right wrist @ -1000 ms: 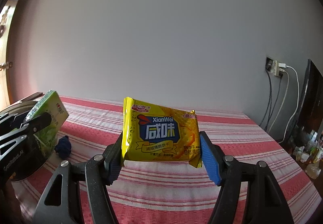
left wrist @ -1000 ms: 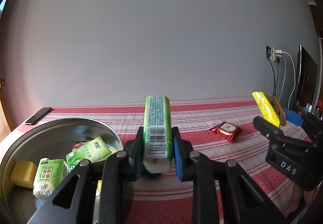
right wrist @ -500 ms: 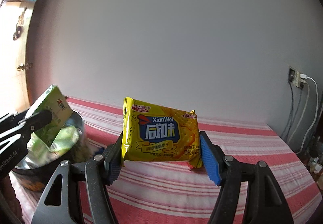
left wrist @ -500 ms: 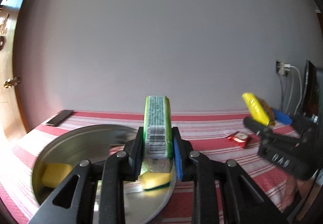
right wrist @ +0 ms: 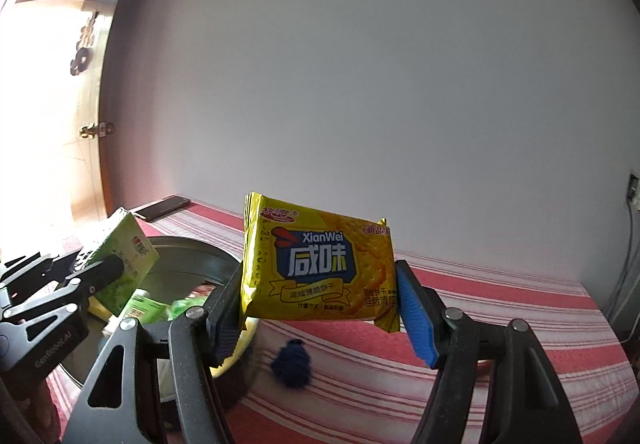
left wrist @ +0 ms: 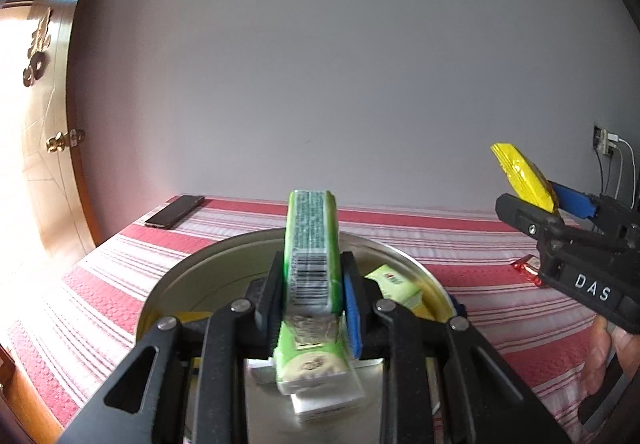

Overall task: Organize objects
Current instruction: 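Carry the green soap box and yellow cracker pack over the metal pot with both grippers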

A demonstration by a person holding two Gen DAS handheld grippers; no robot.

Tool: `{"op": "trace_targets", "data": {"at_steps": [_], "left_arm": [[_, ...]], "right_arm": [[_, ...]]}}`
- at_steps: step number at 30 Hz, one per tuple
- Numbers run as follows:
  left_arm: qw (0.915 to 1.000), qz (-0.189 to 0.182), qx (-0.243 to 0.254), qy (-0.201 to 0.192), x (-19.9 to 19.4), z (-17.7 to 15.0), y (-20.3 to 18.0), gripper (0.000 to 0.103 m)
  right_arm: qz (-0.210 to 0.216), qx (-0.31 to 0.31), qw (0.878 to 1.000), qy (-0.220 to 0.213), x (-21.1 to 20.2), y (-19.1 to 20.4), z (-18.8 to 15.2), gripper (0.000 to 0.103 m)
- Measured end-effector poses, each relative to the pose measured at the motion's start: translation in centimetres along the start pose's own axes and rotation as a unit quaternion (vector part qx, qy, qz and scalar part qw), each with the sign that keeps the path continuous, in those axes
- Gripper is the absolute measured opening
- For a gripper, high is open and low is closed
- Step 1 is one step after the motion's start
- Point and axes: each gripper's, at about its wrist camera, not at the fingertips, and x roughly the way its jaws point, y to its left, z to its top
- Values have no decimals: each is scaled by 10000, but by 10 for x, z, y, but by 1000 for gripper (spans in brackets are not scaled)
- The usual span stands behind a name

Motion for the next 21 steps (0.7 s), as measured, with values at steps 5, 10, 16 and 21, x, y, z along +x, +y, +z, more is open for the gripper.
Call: {"op": "trace_targets", "data": {"at_steps": [5, 10, 16, 21], "left_arm": [[9998, 146, -65, 130, 6, -2, 14, 24], [9992, 268, -152, 255, 12, -5, 27, 24], [9981, 373, -162, 468, 21, -7, 33, 24], [9969, 455, -159, 627, 28, -12, 37, 24]], "right_arm": [[169, -130, 9998, 54, 13, 16, 4, 70], [305, -203, 9992, 144, 25, 28, 2, 70], [451, -329, 9981, 268, 37, 46, 5, 70], [579, -400, 9966, 419, 53, 60, 6, 70]]}}
